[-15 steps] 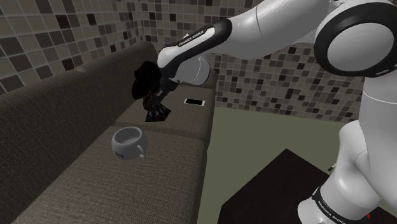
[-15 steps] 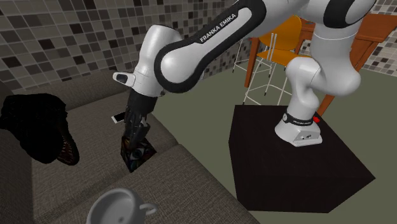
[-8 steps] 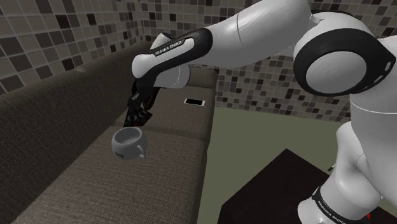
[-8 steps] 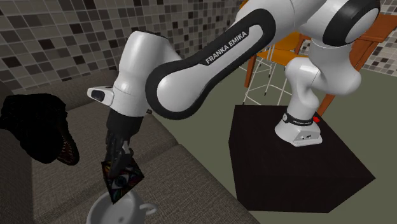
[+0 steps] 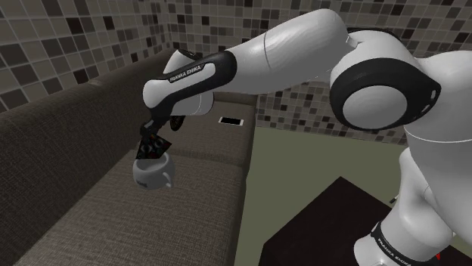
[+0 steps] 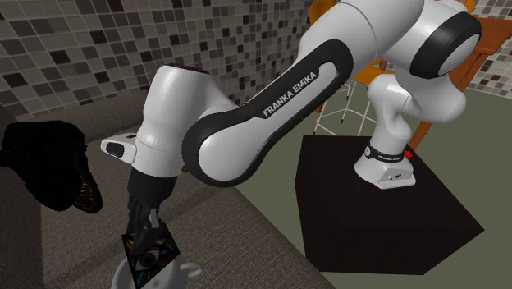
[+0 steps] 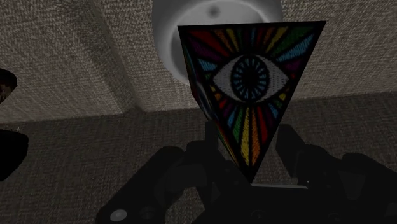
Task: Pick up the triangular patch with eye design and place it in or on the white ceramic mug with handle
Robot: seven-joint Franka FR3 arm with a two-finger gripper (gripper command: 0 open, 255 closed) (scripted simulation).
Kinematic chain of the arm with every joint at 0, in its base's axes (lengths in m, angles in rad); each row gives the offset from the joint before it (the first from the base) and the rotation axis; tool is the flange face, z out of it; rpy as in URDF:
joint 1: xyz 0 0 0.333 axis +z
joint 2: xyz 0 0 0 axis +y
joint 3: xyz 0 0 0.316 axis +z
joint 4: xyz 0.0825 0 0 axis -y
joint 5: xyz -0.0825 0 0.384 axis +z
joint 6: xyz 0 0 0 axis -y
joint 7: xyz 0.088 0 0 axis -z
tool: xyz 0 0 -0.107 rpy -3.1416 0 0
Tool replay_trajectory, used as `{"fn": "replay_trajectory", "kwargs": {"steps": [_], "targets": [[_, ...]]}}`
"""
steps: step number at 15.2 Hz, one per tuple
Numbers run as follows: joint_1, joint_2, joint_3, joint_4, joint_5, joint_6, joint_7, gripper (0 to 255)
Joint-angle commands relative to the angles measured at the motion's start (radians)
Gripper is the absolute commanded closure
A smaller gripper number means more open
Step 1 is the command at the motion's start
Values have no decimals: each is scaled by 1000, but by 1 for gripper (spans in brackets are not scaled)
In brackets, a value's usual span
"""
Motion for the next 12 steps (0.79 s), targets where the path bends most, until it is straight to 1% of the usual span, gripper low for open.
{"fn": "replay_trajectory", "kwargs": {"steps": [1, 12], "targets": [[-3, 14, 9, -1, 10, 17, -9, 255], [-36, 88, 63, -10, 69, 102, -74, 255]]}}
